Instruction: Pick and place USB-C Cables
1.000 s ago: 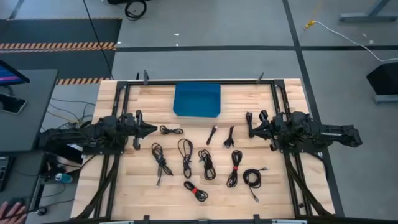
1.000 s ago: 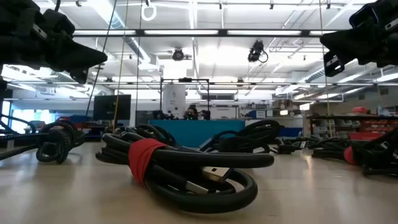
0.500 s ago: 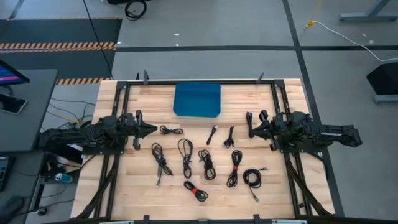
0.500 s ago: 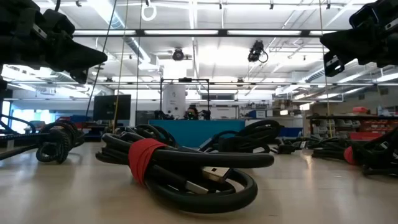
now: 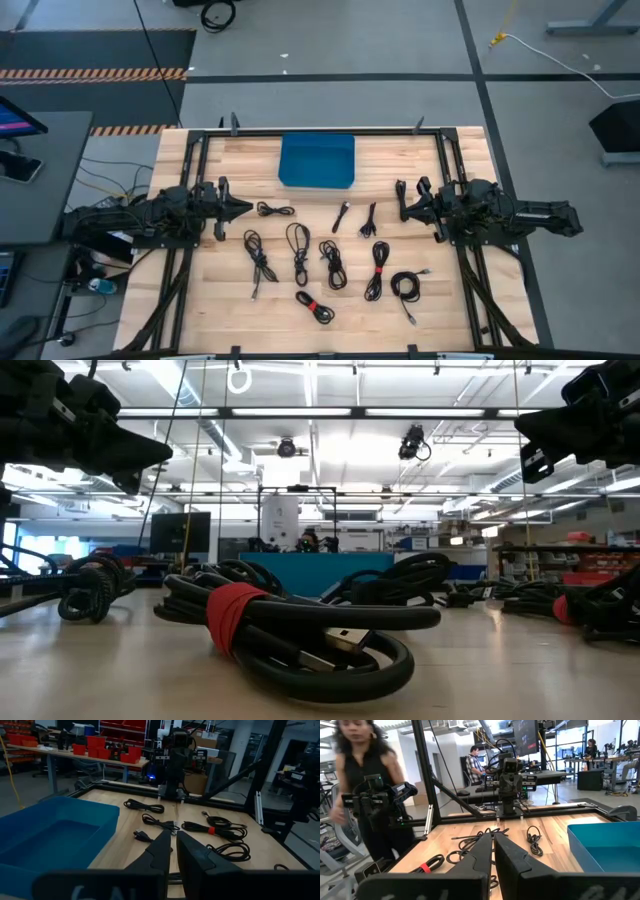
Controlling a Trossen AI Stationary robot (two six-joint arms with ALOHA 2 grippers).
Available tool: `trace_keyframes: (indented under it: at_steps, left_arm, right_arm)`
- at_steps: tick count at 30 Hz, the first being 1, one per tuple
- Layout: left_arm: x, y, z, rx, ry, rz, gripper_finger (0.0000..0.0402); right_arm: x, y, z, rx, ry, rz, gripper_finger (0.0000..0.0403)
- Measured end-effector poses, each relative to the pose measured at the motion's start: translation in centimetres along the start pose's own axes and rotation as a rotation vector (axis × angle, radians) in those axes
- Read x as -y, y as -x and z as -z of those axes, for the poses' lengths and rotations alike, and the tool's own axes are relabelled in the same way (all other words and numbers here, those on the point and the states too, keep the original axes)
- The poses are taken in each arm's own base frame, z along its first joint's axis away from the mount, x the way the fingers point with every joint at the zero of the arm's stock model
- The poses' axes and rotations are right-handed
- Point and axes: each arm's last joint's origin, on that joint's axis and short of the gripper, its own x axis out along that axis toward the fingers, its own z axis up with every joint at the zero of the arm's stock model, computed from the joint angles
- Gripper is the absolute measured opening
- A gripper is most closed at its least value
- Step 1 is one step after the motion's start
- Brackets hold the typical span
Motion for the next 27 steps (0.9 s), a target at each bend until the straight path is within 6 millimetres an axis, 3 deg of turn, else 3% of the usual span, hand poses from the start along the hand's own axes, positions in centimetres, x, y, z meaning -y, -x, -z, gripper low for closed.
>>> trace_keyframes:
  at_steps: [20, 27]
  left_arm:
    - [0.02, 0.0, -0.1, 0.009, 0.008, 0.002, 0.0039]
    - [0.02, 0.0, -0.13, 0.013, 0.244, 0.005, 0.0039]
  right_arm:
    - [0.0, 0.0, 0.0, 0.0, 0.0, 0.0, 0.0026]
    - [0.0, 0.0, 0.0, 0.0, 0.0, 0.0, 0.0026]
